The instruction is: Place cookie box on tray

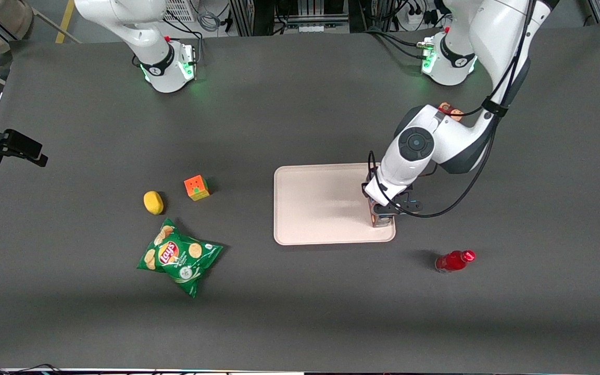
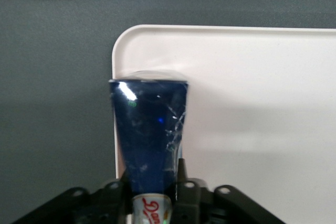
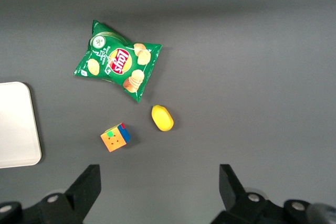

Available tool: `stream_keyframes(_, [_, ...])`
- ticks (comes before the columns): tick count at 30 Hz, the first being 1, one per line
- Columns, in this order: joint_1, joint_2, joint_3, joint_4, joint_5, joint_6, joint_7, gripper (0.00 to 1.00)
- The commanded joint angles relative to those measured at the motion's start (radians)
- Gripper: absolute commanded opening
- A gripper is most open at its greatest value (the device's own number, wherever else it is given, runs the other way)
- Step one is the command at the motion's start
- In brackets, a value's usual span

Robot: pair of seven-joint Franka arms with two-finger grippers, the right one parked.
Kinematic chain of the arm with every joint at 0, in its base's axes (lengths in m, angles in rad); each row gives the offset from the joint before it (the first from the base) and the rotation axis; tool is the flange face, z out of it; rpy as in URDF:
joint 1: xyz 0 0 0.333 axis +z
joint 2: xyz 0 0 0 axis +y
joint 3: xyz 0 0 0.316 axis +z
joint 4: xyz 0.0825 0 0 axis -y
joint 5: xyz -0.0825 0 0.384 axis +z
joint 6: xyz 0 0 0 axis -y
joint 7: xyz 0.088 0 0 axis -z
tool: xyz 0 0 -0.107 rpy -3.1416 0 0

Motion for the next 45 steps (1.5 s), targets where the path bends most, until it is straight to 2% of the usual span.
stream_keyframes(1, [-0.011, 0.012, 0.005, 0.024, 0.023, -0.015, -0.025, 1.0])
stream_keyframes(21, [-0.005, -0.025, -0.001, 0.033, 0.023, -0.047, -0.009, 1.0])
stream_keyframes(23, [-0.005, -0.042, -0.007, 0.071, 0.013, -0.122, 0.004, 1.0])
stream_keyframes(28, [-0.002, -0.054, -0.053, 0.264, -0.025, -0.439, 0.085, 1.0])
stream_keyframes(31, [0.001, -0.096, -0.051, 0.342, -0.077, -0.568, 0.141, 1.0])
stream_keyframes(37, [0.03, -0.247, 0.014, 0.353, -0.16, -0.668, 0.341, 1.0])
stream_keyframes(42, [0.032, -0.343, 0.174, 0.353, -0.246, -0.751, 0.559, 1.0])
stream_keyframes(45, [0.032, -0.378, 0.255, 0.35, -0.254, -0.772, 0.68, 1.0])
